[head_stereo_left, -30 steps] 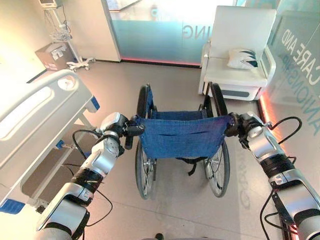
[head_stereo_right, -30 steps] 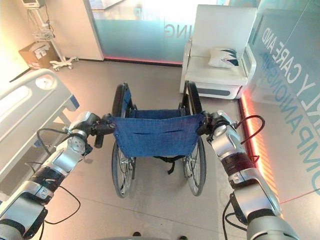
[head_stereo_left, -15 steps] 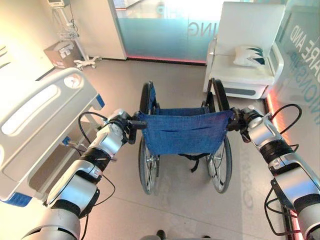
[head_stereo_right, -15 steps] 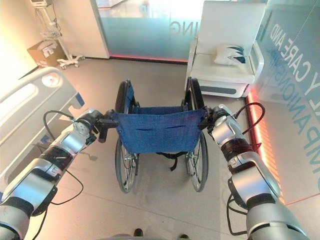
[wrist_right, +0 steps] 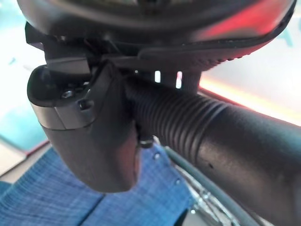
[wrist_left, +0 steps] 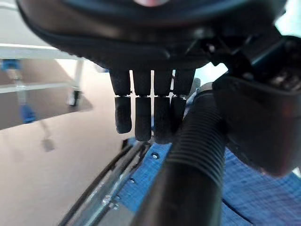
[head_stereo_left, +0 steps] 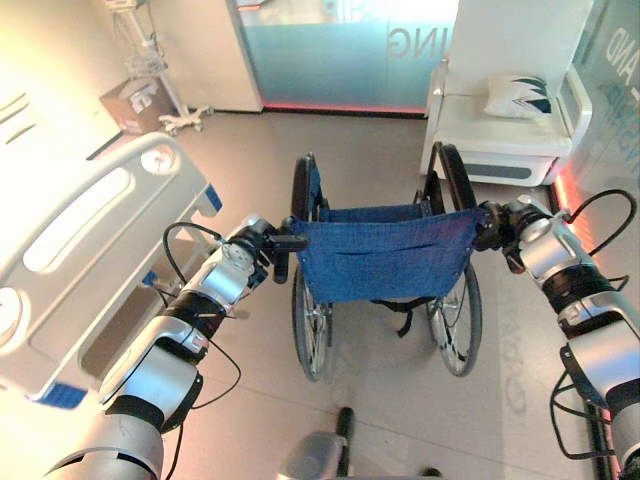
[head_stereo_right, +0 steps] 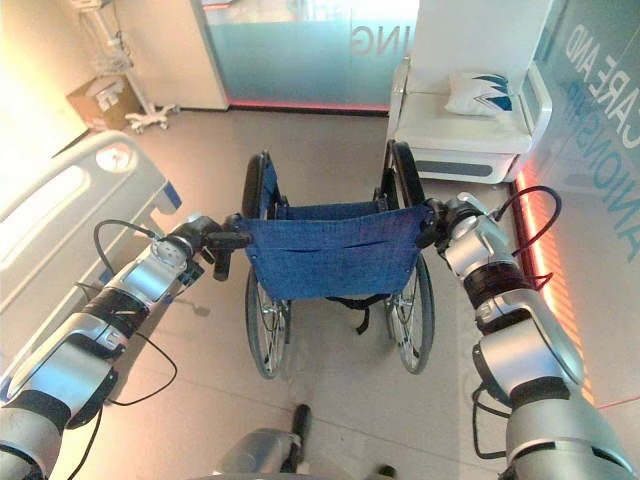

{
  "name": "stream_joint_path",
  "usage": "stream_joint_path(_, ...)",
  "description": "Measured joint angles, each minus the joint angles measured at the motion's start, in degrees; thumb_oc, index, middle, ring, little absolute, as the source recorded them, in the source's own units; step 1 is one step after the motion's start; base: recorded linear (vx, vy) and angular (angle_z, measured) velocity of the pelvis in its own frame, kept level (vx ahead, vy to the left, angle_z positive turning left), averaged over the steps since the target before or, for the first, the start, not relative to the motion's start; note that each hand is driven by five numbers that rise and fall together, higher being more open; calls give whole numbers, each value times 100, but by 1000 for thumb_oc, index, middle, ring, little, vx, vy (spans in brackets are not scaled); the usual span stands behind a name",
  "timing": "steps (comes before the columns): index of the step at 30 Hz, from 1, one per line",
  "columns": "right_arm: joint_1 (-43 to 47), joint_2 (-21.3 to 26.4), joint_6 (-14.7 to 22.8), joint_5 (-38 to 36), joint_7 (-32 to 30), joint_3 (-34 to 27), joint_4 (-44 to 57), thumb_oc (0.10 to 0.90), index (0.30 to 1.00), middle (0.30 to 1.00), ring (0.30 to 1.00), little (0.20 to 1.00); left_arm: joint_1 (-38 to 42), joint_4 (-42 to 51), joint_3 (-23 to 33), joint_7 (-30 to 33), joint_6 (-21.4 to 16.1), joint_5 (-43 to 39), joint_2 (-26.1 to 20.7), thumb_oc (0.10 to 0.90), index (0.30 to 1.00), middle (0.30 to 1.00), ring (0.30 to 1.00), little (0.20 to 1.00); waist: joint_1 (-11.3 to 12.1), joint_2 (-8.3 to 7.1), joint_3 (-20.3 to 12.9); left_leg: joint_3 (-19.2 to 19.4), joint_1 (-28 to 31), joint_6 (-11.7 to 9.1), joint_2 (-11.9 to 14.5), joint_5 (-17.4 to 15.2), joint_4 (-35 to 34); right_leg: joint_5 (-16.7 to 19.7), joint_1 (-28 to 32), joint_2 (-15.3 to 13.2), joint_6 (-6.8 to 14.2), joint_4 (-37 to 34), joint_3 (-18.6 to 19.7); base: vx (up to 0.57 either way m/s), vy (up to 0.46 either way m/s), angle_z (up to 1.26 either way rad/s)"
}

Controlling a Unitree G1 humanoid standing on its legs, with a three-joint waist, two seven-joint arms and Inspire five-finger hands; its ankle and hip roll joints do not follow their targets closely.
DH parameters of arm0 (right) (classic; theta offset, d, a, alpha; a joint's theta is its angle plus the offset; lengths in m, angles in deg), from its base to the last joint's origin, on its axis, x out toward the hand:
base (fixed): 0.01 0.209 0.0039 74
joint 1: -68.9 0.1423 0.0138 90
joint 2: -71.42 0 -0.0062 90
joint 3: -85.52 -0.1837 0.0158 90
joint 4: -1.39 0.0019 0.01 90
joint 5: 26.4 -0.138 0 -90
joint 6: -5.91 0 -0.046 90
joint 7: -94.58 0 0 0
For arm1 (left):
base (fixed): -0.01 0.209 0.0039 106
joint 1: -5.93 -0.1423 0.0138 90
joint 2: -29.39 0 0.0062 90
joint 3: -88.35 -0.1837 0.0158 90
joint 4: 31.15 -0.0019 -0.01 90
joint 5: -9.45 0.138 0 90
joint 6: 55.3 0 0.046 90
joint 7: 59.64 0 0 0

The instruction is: Push the wheelchair next to the bed

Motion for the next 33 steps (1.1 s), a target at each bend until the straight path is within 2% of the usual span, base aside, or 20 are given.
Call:
stream_joint_path(1,-21,-37,3,-63,-2,-36,2,400,300,300,300,300,-19,64,57,41,-35,-14,-74,400,300,300,300,300,19,-194,3,17,47,4,-104,-5,-37,-160,53,-23,-47,-60,-59,399,194,-6)
stream_joint_path(2,-99,-124,4,-160,-21,-156,9,400,300,300,300,300,-85,102,152,108,-115,-31,-120,400,300,300,300,300,-15,-352,-9,-7,105,68,-214,33,-75,-193,333,-82,171,-462,-176,237,136,-14)
stream_joint_path(4,-327,-280,4,-173,-108,-229,41,400,300,300,300,300,-242,149,208,253,-148,-63,-150,400,300,300,300,300,12,-558,-131,-75,146,200,-329,91,24,-205,588,-142,202,-802,-207,263,191,-20)
stream_joint_path(6,-444,-323,5,-200,-168,-334,63,400,300,300,300,300,-257,222,205,335,-204,-72,-192,400,300,300,300,300,28,-752,-251,-91,68,466,-443,-47,136,-205,602,-262,174,-826,-367,202,148,-9)
stream_joint_path(7,-463,-312,18,-216,-216,-420,71,400,300,300,300,300,-260,274,209,448,-265,-75,-165,400,300,300,300,300,27,-703,-220,-161,34,706,-479,-75,224,-197,524,-300,169,-483,-415,208,95,6)
stream_joint_path(8,-499,-249,94,-222,-269,-476,74,400,300,300,300,300,-289,313,194,608,-339,-80,-83,400,300,300,300,300,0,-603,-250,-299,31,852,-432,-24,266,-209,222,-250,151,319,-490,349,100,21)
stream_joint_path(10,-583,-107,108,-367,-303,-552,143,400,300,300,300,300,-367,390,219,707,-545,-133,-51,400,300,300,300,300,-120,-574,-255,-582,225,863,-488,39,111,-171,-119,-216,74,1443,-472,351,35,36)
stream_joint_path(12,-719,-57,141,-377,-343,-626,226,400,300,300,300,300,-564,545,295,787,-696,-166,-14,400,300,300,300,300,-133,-495,-209,-914,621,967,-486,115,-222,-273,-343,-177,-84,1958,-394,310,-43,8)
stream_joint_path(14,-788,51,169,-376,-372,-638,463,400,300,300,300,300,-678,642,403,873,-734,-161,40,400,300,300,300,300,-130,-165,-41,-1102,942,962,-270,98,-412,-346,-652,285,-220,1440,-491,365,-121,-8)
stream_joint_path(15,-783,79,169,-370,-374,-634,529,400,300,300,300,300,-708,662,425,853,-736,-162,26,400,300,300,300,300,-152,-99,-14,-1147,998,971,-247,63,-452,-306,-869,359,-178,1179,-532,438,-176,6)
stream_joint_path(16,-743,131,169,-375,-373,-604,583,400,300,300,300,300,-716,708,471,837,-728,-161,33,400,300,300,300,300,-199,-81,2,-1193,1036,973,-257,15,-471,-127,-1173,375,2,643,-593,426,-156,26)
stream_joint_path(18,-710,121,160,-366,-377,-577,584,400,300,300,300,300,-717,686,475,814,-704,-161,24,400,300,300,300,300,-405,-136,13,-1500,1202,946,-340,-22,-573,405,-1766,322,360,-226,-480,505,-187,66)
stream_joint_path(19,-709,93,151,-369,-375,-573,583,400,300,300,300,300,-715,689,474,785,-696,-161,12,400,300,300,300,300,-450,-189,27,-1555,1230,940,-375,-34,-607,535,-1859,270,437,-441,-432,449,-178,78)
stream_joint_path(21,-722,26,70,-378,-351,-579,584,400,300,300,300,300,-771,747,467,682,-675,-163,-96,400,300,300,300,300,-546,-469,64,-1731,1423,902,-575,-262,-578,753,-2057,-29,552,-1042,-285,487,-236,64)
stream_joint_path(25,-623,120,18,-361,-236,-586,692,400,300,300,300,300,-763,814,562,496,-676,-163,-175,400,300,300,300,300,-633,-636,33,-1999,1501,684,-516,-796,-191,894,-1957,-204,581,-743,-163,496,-332,58)
stream_joint_path(27,-424,277,16,-333,-173,-505,680,400,300,300,300,300,-606,754,556,393,-682,-141,-122,400,300,300,300,300,-698,-438,103,-2005,1532,543,-173,-1061,-73,1017,-1985,-29,557,-247,-213,484,-342,71)
stream_joint_path(28,-383,379,13,-338,-156,-443,665,400,300,300,300,300,-592,757,557,372,-683,-109,-88,400,300,300,300,300,-707,-409,107,-1953,1575,483,-74,-1104,-89,1020,-2004,-16,541,-58,-273,504,-345,78)
stream_joint_path(30,-378,474,14,-364,-87,-374,664,400,300,300,300,300,-649,843,556,293,-723,-40,-53,400,300,300,300,300,-693,-338,107,-1606,1701,261,128,-1282,116,968,-2007,37,307,429,-427,497,-345,59)
stream_joint_path(31,-388,554,14,-362,-21,-342,665,400,300,300,300,300,-722,903,551,215,-736,-30,-37,400,300,300,300,300,-696,-232,53,-1299,1770,78,324,-1465,240,710,-1996,119,-97,780,-532,367,-272,42)
stream_joint_path(33,-403,618,16,-363,9,-279,670,400,300,300,300,300,-850,1020,531,206,-737,-30,-13,400,300,300,300,300,-679,-115,-25,-1107,1877,15,467,-1469,291,535,-1876,235,-376,867,-623,320,-265,35)
